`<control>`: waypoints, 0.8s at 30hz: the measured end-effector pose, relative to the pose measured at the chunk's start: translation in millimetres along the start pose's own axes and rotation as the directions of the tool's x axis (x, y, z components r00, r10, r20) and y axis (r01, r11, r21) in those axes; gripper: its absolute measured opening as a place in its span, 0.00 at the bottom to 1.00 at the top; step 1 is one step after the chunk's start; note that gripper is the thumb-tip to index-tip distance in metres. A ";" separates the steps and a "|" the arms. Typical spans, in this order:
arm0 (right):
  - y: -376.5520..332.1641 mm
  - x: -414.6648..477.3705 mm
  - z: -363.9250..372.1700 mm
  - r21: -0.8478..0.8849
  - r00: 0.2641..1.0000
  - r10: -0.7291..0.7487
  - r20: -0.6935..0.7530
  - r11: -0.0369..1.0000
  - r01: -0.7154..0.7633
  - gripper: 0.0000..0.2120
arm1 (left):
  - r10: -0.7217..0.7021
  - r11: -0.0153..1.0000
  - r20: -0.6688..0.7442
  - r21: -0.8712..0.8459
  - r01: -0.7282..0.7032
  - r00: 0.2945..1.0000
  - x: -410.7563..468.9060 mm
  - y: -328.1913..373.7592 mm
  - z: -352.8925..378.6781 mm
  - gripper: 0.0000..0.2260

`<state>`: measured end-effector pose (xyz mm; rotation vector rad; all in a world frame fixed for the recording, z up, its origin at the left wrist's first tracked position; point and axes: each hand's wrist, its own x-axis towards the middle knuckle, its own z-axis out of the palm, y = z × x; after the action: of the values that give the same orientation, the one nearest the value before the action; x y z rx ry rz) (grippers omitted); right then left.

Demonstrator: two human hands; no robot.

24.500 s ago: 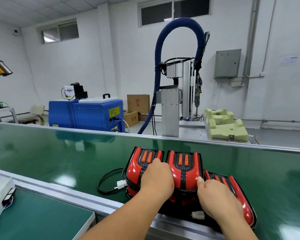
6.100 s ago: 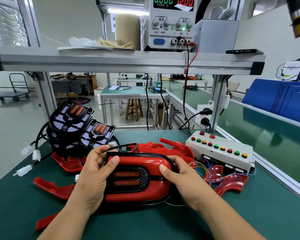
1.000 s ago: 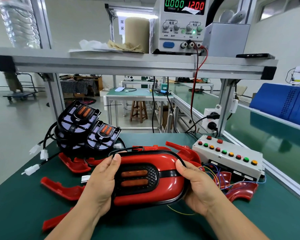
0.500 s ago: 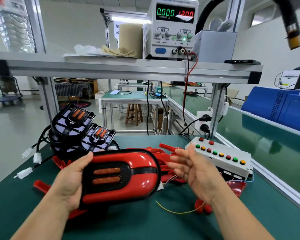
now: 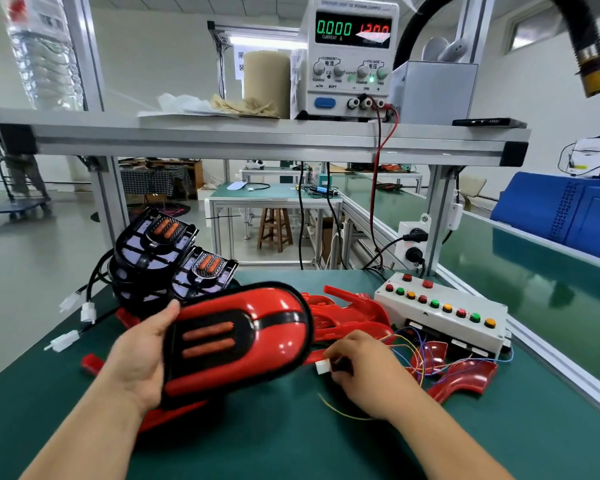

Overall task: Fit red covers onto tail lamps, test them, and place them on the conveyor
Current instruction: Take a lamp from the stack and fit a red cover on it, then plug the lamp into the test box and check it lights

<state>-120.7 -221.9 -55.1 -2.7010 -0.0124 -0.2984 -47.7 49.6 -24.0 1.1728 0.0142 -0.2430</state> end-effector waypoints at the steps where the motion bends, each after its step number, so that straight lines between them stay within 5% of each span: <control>1: 0.0 0.4 0.4 -0.007 1.000 0.026 -0.001 1.000 -0.026 0.11 | -0.024 0.999 0.019 0.032 0.023 1.000 -0.6 -4.6 5.9 0.26; 9: 9.1 4.3 -7.5 -0.065 0.995 0.054 -0.082 0.996 -0.060 0.06 | -0.231 0.960 0.218 0.211 0.185 0.948 -10.8 -18.0 18.1 0.17; 16: 2.9 1.8 -4.6 0.115 0.970 0.039 -0.238 0.993 -0.012 0.01 | -0.228 0.833 0.190 0.546 0.091 0.955 -12.7 -6.6 6.2 0.13; 20: 2.6 2.6 -2.8 0.132 0.976 0.024 -0.218 0.991 0.005 0.04 | 0.040 0.731 0.046 0.679 -0.061 0.998 -4.8 6.7 -12.0 0.09; 22: 3.4 2.5 -1.6 0.141 0.971 0.022 -0.238 0.990 0.012 0.04 | 0.219 0.591 -0.053 0.802 -0.090 0.974 3.0 10.3 -25.3 0.06; 24: 3.5 2.3 -0.6 0.132 0.969 0.018 -0.245 0.991 0.015 0.03 | 0.255 0.291 -0.035 0.956 -0.042 0.966 9.5 9.5 -34.3 0.05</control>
<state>-118.3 -225.5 -55.5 -2.5144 0.0415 -0.6088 -32.7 82.6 -30.0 2.4339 -0.0995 0.0824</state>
